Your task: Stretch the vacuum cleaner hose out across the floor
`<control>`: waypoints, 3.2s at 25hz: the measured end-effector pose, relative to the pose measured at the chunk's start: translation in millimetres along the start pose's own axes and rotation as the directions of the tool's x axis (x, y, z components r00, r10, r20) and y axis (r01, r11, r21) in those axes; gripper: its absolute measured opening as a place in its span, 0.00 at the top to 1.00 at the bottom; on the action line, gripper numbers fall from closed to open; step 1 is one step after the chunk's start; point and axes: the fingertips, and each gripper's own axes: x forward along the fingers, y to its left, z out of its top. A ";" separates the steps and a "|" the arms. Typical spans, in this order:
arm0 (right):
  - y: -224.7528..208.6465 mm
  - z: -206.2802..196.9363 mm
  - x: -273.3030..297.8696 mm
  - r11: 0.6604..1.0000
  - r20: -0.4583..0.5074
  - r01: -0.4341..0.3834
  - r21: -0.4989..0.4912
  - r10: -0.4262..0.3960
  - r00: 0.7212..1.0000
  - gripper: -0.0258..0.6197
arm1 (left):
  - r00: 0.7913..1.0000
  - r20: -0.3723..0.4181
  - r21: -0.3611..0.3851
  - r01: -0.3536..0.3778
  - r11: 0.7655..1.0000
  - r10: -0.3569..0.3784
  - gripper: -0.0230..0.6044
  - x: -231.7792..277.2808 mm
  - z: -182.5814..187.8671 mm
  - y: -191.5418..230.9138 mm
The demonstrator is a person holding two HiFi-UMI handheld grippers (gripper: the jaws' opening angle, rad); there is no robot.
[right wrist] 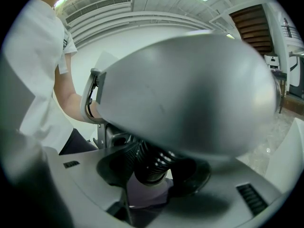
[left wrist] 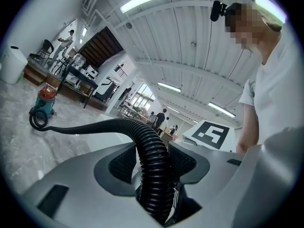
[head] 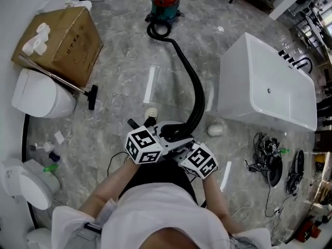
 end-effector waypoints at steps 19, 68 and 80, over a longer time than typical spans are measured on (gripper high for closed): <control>-9.3 51.9 -8.3 0.888 0.448 -0.268 0.374 0.080 0.890 0.66 | 0.932 0.248 -0.166 -0.226 0.960 0.262 0.62 -110.5 35.5 41.7; -21.4 99.9 11.3 0.309 0.861 -0.810 0.498 -0.065 0.504 0.61 | 0.789 0.600 -0.327 0.086 0.941 0.137 0.82 -191.7 122.1 78.3; -9.6 39.5 37.1 0.683 0.453 -0.316 0.659 -0.024 0.891 0.55 | 0.977 0.214 0.018 -0.011 1.000 0.007 0.82 -179.6 129.0 99.8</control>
